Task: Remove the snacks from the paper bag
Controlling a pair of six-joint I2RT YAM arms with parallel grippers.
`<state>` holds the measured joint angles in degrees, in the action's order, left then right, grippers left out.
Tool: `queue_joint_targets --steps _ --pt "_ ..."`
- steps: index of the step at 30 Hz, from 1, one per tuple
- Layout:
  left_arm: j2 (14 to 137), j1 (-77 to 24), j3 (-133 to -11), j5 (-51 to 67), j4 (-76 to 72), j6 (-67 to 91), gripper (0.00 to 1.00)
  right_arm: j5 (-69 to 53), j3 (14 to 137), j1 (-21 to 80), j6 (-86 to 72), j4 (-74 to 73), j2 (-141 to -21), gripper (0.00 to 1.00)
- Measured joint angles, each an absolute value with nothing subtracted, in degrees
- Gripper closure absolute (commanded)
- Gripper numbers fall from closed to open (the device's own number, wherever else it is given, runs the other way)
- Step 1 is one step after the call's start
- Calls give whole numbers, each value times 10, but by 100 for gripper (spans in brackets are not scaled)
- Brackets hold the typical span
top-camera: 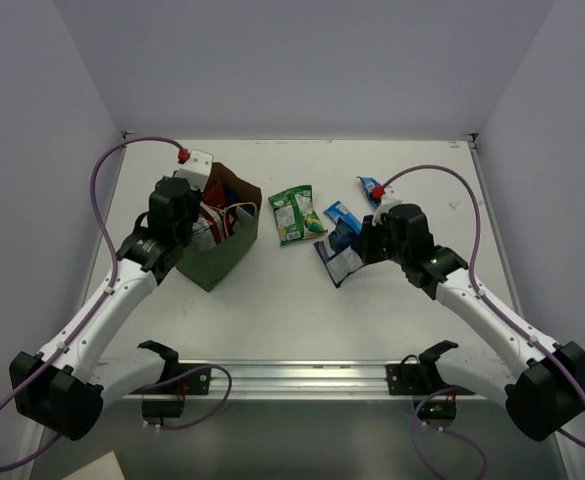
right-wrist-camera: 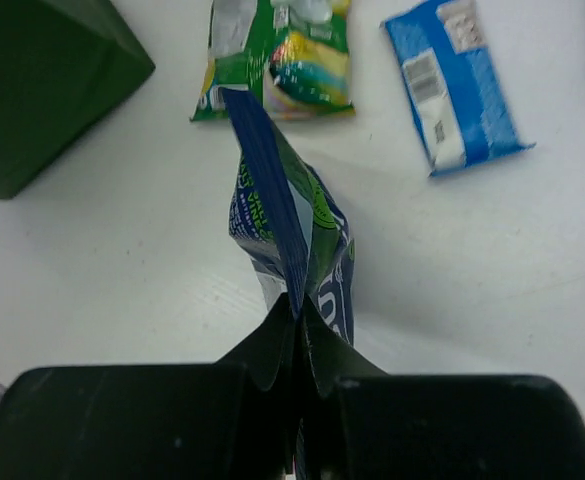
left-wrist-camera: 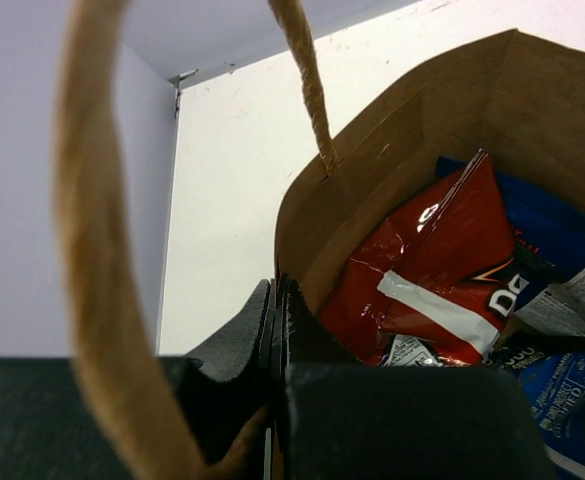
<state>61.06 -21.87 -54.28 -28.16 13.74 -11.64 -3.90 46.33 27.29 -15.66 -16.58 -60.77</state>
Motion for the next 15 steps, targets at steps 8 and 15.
queue_joint_targets --steps 8,15 --pt "600 -219 -542 -253 122 -148 100 -86 422 221 -250 -151 -674 80" --pt "588 -219 -536 -224 116 -169 100 -14 465 195 -268 -262 -741 29"
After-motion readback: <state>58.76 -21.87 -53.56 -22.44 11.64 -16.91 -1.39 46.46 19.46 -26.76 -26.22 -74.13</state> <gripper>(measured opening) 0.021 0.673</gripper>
